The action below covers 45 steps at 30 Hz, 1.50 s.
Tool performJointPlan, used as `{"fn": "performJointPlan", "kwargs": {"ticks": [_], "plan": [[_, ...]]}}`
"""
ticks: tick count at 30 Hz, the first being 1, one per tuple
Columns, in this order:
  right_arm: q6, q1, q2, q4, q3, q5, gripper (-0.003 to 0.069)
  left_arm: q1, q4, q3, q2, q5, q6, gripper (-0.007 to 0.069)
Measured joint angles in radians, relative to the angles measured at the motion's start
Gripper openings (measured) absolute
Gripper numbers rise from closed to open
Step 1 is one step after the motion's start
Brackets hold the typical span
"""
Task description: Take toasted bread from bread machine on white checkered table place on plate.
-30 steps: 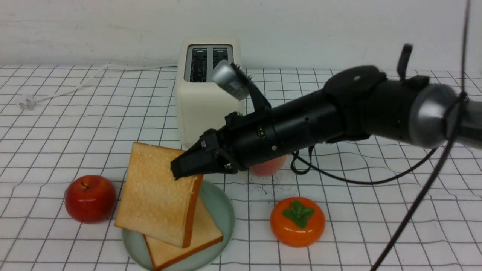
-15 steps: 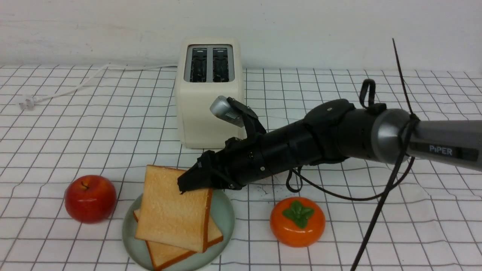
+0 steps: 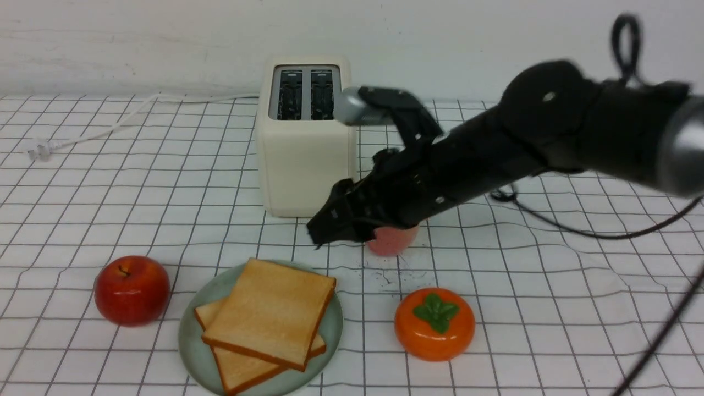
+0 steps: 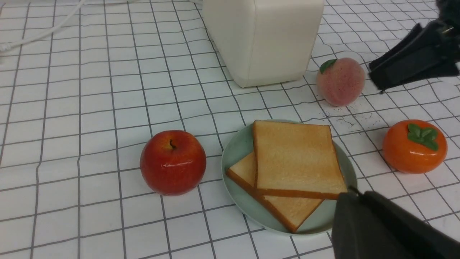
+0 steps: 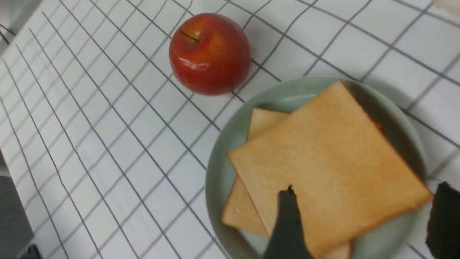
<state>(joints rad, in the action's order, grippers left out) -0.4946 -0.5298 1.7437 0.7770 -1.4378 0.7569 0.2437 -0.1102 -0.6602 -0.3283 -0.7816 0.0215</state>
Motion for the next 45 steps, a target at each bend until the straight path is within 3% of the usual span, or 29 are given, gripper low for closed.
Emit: {"fn": "performJointPlan", "kwargs": {"ticks": [1,4,9,11,16,21,26,35,45], "plan": [[0.025,0.000,-0.022,-0.022,-0.002,0.014,0.0423,0.000,0.000,0.000,0.000,0.003,0.000,-0.0013],[0.188,0.000,-0.169,-0.229,-0.015,0.172,0.0271,0.000,0.000,0.006,0.000,0.070,0.000,-0.0013],[0.379,0.000,-0.383,-0.451,-0.002,0.345,0.0022,0.000,0.011,0.060,0.000,0.266,0.000,-0.0013],[0.435,0.000,-0.457,-0.510,0.023,0.376,-0.0010,0.000,0.010,0.073,0.003,0.315,0.001,-0.0013],[0.577,0.000,-0.689,-0.661,0.174,0.466,-0.0008,0.001,-0.019,0.114,0.098,0.358,0.019,-0.0013],[0.655,0.000,-0.885,-0.715,0.348,0.495,-0.0007,0.001,-0.024,0.185,0.237,0.366,0.023,-0.0013],[0.755,0.000,-1.094,-0.748,0.550,0.468,-0.0002,0.001,-0.032,0.319,0.329,0.468,0.024,-0.0013],[0.907,0.000,-1.279,-0.910,0.887,0.023,0.0006,0.001,-0.035,0.519,0.329,0.566,0.026,-0.0013],[0.920,0.000,-1.279,-0.947,1.015,-0.042,0.0013,0.001,-0.035,0.638,0.329,0.544,0.026,-0.0013]]}}
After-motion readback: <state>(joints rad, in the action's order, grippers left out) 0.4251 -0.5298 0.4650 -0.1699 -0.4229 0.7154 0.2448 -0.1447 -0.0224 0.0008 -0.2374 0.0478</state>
